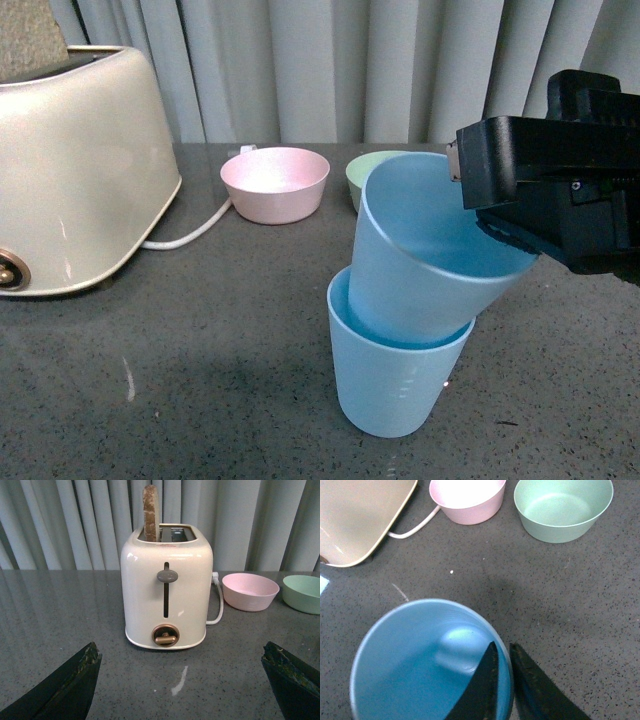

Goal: Stack blue cups with both arms

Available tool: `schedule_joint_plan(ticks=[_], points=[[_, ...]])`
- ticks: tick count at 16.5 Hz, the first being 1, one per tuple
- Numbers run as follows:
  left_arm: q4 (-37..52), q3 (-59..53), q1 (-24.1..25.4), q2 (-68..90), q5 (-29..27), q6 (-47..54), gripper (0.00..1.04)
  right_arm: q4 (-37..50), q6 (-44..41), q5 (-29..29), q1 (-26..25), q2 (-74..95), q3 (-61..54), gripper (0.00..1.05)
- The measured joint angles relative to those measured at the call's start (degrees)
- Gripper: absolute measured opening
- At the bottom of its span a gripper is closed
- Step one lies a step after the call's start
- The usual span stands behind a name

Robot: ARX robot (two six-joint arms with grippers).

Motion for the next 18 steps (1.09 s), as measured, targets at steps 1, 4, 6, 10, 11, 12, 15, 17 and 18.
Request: schedule_joint_plan(ticks=[1, 4, 6, 10, 11, 12, 15, 17, 18], points=[[0.0, 0.0, 0.0, 0.0, 0.0, 0.0, 0.98, -0.5, 0.1, -0.2, 0.0, 0.0, 0.1, 0.17], [0.0, 0.0, 0.0, 0.0, 0.0, 0.0, 0.98, -1.2, 0.3, -0.4, -0.1, -0.3, 1.0, 0.41], [0.0, 0.0, 0.0, 0.0, 0.0, 0.0, 0.98, -1.7, 0.4, -1.0, -2.4, -2.9, 3.4, 0.75], [0.0, 0.0, 0.0, 0.0, 0.0, 0.0, 0.98, -1.3, 1.7, -3.2, -8.4, -6.2, 4.0, 0.97], [0.0, 0.0, 0.0, 0.0, 0.0, 0.0, 0.98, -0.4, 2.3, -4.2, -10.4, -7.7, 3.8, 0.98], [0.0, 0.0, 0.0, 0.0, 0.0, 0.0, 0.98, 1.2, 3.2, -4.9, -12.8, -10.2, 2.6, 0.98], [0.0, 0.0, 0.0, 0.0, 0.0, 0.0, 0.98, 7.3, 5.4, -5.0, -19.1, -18.8, -4.8, 0.98], [0.0, 0.0, 0.0, 0.0, 0.0, 0.0, 0.98, 11.0, 8.5, -5.4, -23.3, -24.7, -11.5, 0.98], [0.0, 0.0, 0.0, 0.0, 0.0, 0.0, 0.98, 13.5, 8.7, -4.1, -24.5, -27.8, -14.8, 0.98]])
